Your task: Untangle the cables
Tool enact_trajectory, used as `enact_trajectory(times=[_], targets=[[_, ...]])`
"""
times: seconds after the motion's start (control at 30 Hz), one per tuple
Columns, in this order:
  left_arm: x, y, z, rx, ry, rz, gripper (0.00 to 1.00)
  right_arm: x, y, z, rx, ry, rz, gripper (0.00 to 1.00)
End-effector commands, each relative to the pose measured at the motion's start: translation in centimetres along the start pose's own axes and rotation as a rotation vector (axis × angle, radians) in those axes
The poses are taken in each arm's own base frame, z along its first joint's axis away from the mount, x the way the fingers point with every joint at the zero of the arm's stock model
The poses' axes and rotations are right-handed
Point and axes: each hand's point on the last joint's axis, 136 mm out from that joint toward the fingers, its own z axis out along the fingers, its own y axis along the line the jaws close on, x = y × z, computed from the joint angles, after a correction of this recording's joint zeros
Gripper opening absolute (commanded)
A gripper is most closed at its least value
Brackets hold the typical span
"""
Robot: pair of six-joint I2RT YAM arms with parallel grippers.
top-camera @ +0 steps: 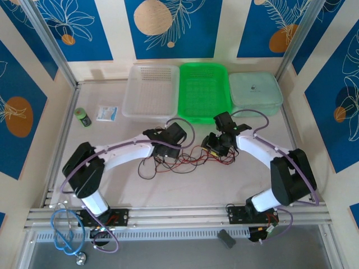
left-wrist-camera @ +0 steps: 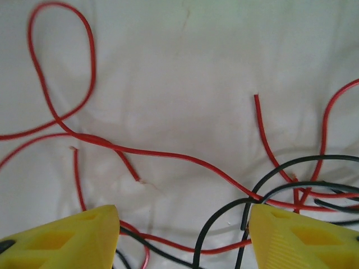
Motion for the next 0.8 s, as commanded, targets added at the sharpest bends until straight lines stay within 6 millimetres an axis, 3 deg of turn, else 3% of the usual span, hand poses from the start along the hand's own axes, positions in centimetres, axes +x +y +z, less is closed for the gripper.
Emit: enact_trajectory(times=[0.0, 0.2, 0.37, 0.57, 0.77], targets=[[0.9, -0.7, 1.6, 0.019, 0.029, -0.074, 0.62, -0.9, -0.5, 1.2, 0.011, -0.042, 0.023, 0.48], [3.7, 0.6, 4.5, -0.066, 0.110, -0.091, 0.61, -0.6, -4.2, 3.6, 0.092, -0.037, 0.096, 0.48], [6.0, 2.2, 6.1, -0.136, 0.172, -0.100, 0.59, -0.3, -6.5, 4.2, 0.142, -0.033, 0.138, 0.48], [9.1, 6.1, 6.9, -0.248, 0.239, -0.128, 0.57, -0.4, -6.8, 3.6, 0.150, -0.045, 0.152, 0.47], [10.8, 10.6, 6.3, -0.331, 0.262, -0.172, 0.57, -1.3, -7.4, 1.4, 0.223, -0.093, 0.142, 0.47]])
